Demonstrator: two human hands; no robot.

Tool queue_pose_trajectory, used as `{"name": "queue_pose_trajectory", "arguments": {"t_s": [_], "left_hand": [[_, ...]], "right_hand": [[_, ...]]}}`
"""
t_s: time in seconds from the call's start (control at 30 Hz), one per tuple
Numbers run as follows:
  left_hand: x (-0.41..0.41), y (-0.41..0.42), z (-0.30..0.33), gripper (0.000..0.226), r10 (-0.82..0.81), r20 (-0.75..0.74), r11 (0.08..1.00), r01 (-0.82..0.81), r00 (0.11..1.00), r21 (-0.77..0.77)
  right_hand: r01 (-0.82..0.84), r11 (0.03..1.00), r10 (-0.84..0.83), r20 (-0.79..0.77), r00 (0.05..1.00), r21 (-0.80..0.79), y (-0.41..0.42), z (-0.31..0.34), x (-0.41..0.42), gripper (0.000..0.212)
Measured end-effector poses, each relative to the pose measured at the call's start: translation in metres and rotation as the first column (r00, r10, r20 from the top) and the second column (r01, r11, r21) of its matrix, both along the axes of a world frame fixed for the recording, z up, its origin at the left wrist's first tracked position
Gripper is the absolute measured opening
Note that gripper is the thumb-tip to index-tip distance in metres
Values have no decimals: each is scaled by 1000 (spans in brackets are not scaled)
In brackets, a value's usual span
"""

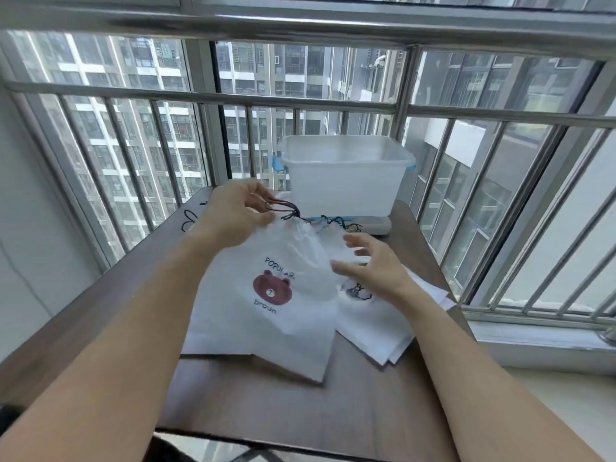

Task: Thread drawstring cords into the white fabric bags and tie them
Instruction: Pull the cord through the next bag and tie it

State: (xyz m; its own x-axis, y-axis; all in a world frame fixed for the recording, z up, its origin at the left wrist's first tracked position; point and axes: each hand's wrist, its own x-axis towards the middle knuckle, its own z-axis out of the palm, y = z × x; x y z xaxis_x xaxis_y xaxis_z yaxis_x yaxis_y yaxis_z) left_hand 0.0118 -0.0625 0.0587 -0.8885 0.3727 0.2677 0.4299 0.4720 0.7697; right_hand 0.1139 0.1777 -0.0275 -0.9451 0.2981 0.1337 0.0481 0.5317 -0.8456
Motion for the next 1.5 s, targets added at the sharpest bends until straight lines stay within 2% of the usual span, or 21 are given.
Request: {"name": "queue_pose_trajectory", "arguments": {"t_s": [0.1,0.13,0.2,0.3,0.37,0.47,0.53,0.6,0.63,0.73,0.83,0.9,1.0,1.07,1.13,1.17,1.2,1.27,1.33,1.43,1.5], "left_hand": [[-23,-35,-6,21,16,-60,981,-27,998,-190],[-29,-43,-10,23,23,-76,973,-39,997,-228],[-39,-55,-21,32,47,-96,962,-71,994,-266],[-41,-59,-32,54,79,-104,966,-102,991,-238],[-30,-53,-32,63,91,-160,977,-120,983,-179],[6,-29,-25,49,162,-391,986,-137,906,90],[29,-9,-24,28,74,-494,990,-3,867,142],[39,12,-35,11,-101,-388,991,125,916,38],[40,20,-45,6,-128,-317,992,125,940,-30],[29,39,-76,17,-1,-211,996,-19,977,-93],[22,42,-92,34,102,-181,995,-101,978,15],[20,39,-95,61,103,-114,991,-91,988,99],[20,45,-80,87,11,41,983,-19,999,182],[22,55,-62,81,-79,191,979,40,978,202],[23,66,-53,34,-109,310,947,4,945,322],[24,70,-51,18,-116,358,913,-42,927,405],[23,72,-52,23,-136,405,870,-86,904,485],[21,72,-61,39,-228,465,789,-117,856,603],[19,68,-71,42,-272,460,762,-103,845,640],[17,64,-75,32,-300,429,760,-59,852,647],[15,62,-76,32,-324,413,786,-1,851,618]], "right_hand": [[-49,956,11,133,991,289,-11,-9,-3,91],[-47,921,-9,142,990,386,-13,-11,-7,88],[-16,886,-45,120,992,463,-18,-11,-13,64],[9,890,-50,77,996,456,-21,-10,-16,25],[6,900,-33,54,998,437,-21,-12,-16,19],[53,937,-63,18,998,346,-18,-10,-15,18],[122,949,-114,-44,992,292,-14,-7,-14,16],[199,944,-178,-101,979,262,-8,-3,-12,14],[225,940,-201,-119,972,256,-6,-1,-11,13],[265,937,-236,-146,961,226,2,6,-3,14],[266,962,-255,-145,956,61,11,11,2,16],[252,967,-254,-146,956,-32,13,13,2,17],[236,972,-230,-179,957,14,9,17,3,17],[164,986,-156,-198,968,28,4,19,5,16],[23,1000,-20,-176,984,14,0,21,8,18],[-9,1000,8,-179,984,-8,-1,22,9,22],[20,998,-31,-210,977,-51,0,22,9,31],[243,956,-279,-261,924,-163,10,23,8,54],[423,877,-458,-133,879,-229,20,25,6,62],[369,841,-319,188,929,-396,22,26,5,74],[321,799,-227,240,944,-509,19,25,4,73]]}}
